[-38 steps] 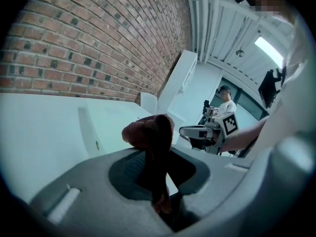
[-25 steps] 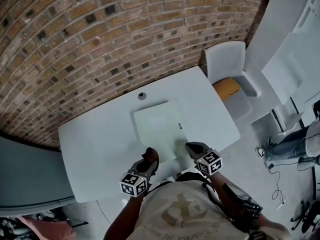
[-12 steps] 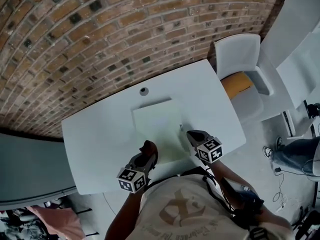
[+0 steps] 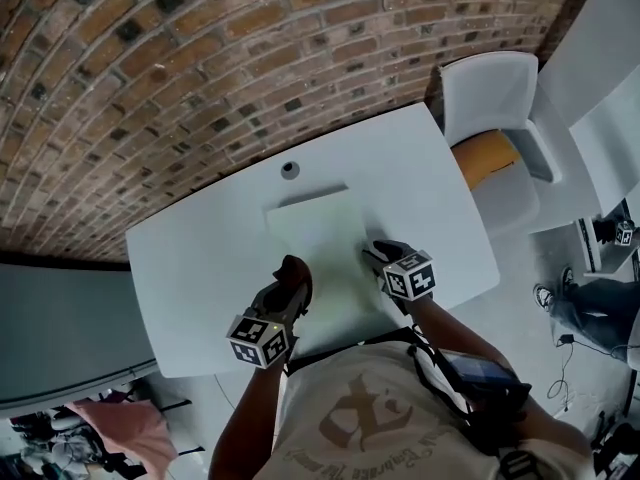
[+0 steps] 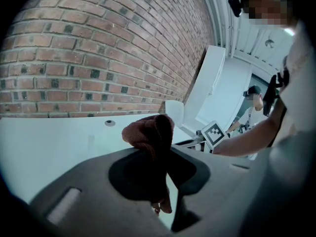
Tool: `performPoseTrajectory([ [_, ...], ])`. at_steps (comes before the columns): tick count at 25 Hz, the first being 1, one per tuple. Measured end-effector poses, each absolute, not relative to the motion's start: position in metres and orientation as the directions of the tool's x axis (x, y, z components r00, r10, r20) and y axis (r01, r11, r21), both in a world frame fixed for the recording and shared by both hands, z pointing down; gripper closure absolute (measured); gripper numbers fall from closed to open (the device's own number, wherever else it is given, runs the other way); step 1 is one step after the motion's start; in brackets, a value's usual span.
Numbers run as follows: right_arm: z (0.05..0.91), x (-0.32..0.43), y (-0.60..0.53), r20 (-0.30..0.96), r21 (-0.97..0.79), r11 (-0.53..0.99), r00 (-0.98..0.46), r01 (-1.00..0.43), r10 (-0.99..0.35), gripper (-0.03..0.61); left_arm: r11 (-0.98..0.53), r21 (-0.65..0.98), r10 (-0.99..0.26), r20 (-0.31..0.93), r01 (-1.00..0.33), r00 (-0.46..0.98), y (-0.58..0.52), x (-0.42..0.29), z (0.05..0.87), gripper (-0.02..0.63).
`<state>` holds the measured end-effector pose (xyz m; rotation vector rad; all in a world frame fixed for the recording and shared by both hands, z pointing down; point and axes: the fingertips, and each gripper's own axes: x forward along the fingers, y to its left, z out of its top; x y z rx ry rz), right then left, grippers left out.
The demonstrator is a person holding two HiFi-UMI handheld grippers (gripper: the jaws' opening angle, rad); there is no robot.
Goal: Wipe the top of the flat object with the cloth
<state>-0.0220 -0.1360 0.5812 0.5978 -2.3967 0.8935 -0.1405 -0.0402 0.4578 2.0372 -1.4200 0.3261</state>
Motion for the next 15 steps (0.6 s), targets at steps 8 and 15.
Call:
performPoseTrajectory([
  [8,0.597,-0.028,-0.139,0.596,-0.613,0.581,-0.796,-0.535,-0.104,0.42,-0.268,0.35,-0.736,0.527,-0.898,0.425,-0.083,-0.146,0.455,0.538],
  [15,0.598,-0.031,-0.139,0.575,-0.696,0.517,-0.818,-0.498,-0.014,0.455,-0.31,0.354,-0.71,0.531,-0.882,0.463,-0.123,-0.148,0.459,0.538],
])
